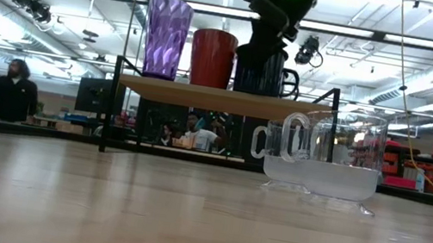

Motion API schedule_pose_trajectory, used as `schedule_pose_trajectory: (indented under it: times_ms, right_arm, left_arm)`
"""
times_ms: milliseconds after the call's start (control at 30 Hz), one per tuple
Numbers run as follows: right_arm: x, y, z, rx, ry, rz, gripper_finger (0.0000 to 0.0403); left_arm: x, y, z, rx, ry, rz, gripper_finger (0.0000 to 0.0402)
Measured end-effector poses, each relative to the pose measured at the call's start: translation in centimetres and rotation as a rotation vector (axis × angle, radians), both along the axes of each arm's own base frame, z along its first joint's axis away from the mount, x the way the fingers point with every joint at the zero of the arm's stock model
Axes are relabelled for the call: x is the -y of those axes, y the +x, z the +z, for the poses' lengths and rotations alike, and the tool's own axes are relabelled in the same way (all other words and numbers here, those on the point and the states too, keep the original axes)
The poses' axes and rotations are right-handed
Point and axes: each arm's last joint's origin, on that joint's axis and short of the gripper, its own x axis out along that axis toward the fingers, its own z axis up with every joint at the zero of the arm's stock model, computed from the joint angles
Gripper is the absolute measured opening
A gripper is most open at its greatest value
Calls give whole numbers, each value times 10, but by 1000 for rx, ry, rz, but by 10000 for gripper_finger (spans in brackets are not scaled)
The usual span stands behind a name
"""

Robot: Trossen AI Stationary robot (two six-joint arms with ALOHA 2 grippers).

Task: Stack small to large cups/mugs on shelf
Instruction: Adjust the dark blue mug on the shelf, then adjust the purple cup on the shelf

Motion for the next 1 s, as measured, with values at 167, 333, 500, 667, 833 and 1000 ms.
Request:
schedule_pose_trajectory:
  times_ms: [167,333,500,667,833,1000]
  right_arm:
    - [3,-1,-1,-6,4,-21,165]
    - [5,-3,-1,-14,3,-43,164]
    - [6,-3,-1,-17,-1,-48,164]
    - [8,-7,4,-13,-3,-60,164]
    - [5,-10,18,19,2,-50,164]
    - [-7,-7,41,99,65,10,164]
  left_arm:
    - [0,0,0,0,0,0,9]
    - [0,0,0,0,0,0,18]
    - [0,0,0,0,0,0,25]
    - [0,0,0,0,0,0,13]
    - [0,0,0,1,0,0,11]
    - [0,0,0,2,0,1,24]
